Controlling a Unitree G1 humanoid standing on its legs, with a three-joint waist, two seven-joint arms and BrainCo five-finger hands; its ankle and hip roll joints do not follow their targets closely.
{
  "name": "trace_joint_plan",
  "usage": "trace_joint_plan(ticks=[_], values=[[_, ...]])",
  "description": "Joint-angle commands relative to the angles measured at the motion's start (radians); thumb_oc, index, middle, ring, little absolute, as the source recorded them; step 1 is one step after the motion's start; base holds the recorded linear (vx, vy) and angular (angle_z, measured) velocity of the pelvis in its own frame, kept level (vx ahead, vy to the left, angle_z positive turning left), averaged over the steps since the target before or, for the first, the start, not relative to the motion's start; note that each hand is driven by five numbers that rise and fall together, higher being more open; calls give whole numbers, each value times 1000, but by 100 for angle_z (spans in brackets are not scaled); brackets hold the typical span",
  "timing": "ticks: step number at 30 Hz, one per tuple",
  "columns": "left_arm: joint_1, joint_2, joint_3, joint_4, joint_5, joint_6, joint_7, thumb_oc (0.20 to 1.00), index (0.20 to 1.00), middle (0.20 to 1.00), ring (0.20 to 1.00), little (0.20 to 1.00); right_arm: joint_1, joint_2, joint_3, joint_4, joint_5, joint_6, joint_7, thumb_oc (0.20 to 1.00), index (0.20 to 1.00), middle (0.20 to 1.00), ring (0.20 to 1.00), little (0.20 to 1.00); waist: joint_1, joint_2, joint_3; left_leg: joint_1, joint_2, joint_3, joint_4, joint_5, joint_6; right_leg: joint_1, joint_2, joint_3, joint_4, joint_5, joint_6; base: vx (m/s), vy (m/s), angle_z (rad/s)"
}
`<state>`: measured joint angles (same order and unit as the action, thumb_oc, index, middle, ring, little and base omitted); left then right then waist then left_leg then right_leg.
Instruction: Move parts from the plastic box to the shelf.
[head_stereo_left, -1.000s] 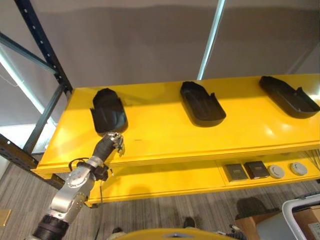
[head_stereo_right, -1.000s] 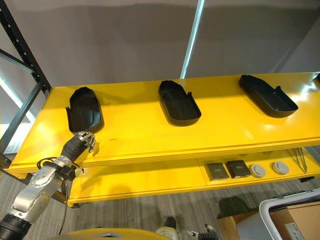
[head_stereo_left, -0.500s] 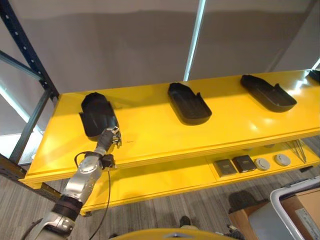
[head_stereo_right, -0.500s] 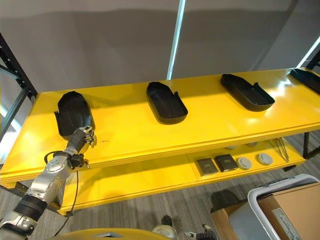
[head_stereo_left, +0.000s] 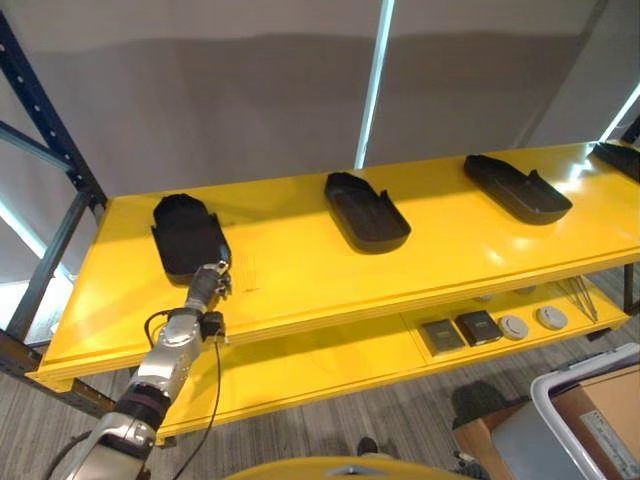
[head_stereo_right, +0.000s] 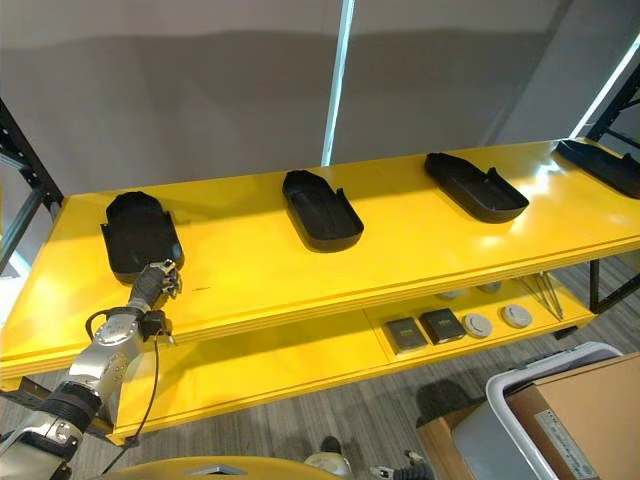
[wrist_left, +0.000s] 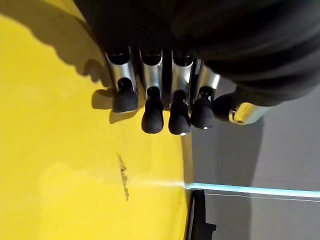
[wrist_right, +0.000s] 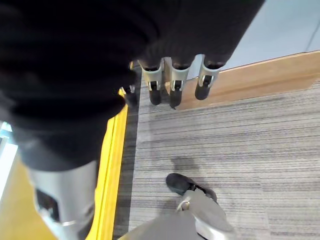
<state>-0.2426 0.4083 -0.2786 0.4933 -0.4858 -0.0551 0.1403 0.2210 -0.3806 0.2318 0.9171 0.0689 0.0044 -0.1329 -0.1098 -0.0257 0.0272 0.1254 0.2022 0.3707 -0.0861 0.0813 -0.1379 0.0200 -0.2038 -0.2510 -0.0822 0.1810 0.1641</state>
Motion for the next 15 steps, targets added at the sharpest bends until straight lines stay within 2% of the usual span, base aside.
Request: trace_joint_plan(ticks=[1,15], values=[[-99,3,21,73,27,-33,32,200,200,200,200,200,-46,-38,24,-15,-40,-16,4,1000,1000,1000,1000,1000,2,-3,55,-33,4,34,47,-34,56,46,8,-24,98,-154,4,11,5,-3],[-147,15,49,171,54,-25,56,200,200,200,200,200,-54,-48,33,-1,-53,-23,25,1000,1000,1000,1000,1000,-6,-5,51,-34,6,40,56,-37,56,47,7,-22,104,-163,2,5,2,-2]])
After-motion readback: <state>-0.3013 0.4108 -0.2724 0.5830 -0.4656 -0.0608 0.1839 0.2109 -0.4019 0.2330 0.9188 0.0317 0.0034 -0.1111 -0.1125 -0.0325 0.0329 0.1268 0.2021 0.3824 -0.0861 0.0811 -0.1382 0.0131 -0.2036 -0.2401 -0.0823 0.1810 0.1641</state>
